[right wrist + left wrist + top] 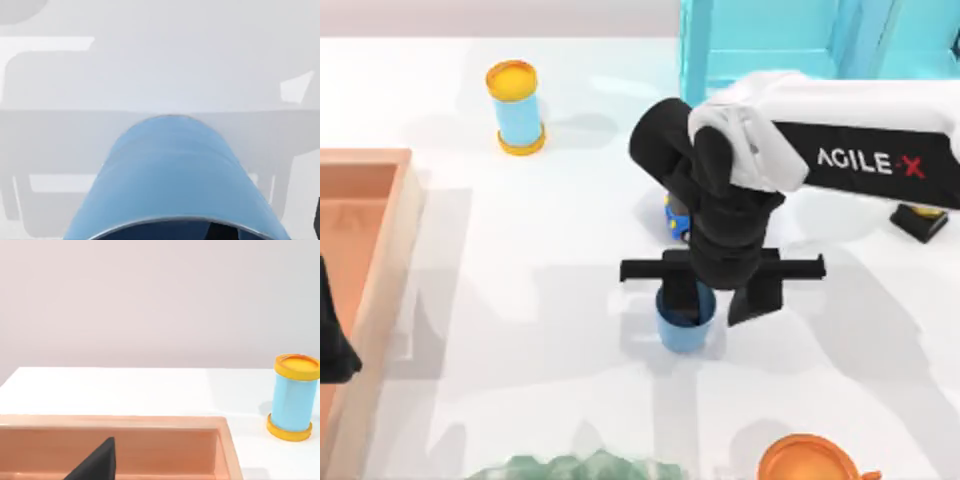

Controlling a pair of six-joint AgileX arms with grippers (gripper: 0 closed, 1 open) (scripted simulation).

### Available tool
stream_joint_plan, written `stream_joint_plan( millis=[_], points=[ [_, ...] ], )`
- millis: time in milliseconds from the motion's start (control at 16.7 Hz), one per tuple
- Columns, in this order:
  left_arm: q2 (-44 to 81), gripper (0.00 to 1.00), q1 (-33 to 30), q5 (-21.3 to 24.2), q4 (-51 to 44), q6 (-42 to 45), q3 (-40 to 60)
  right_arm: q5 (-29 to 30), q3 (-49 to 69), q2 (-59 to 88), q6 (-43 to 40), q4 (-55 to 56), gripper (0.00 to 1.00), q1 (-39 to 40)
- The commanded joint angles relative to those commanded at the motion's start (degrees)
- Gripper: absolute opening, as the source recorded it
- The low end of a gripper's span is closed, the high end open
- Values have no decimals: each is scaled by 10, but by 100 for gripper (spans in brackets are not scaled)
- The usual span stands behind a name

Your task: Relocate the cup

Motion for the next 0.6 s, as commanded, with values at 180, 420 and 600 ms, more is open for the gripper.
stream_joint_plan(
  millis=[180,420,600],
  points=[
    [0,100,0,0,0,0,0,0,0,0,0,0,0,0],
    [0,100,0,0,0,0,0,0,0,0,0,0,0,0],
    [0,100,0,0,0,0,0,0,0,0,0,0,0,0]
  ],
)
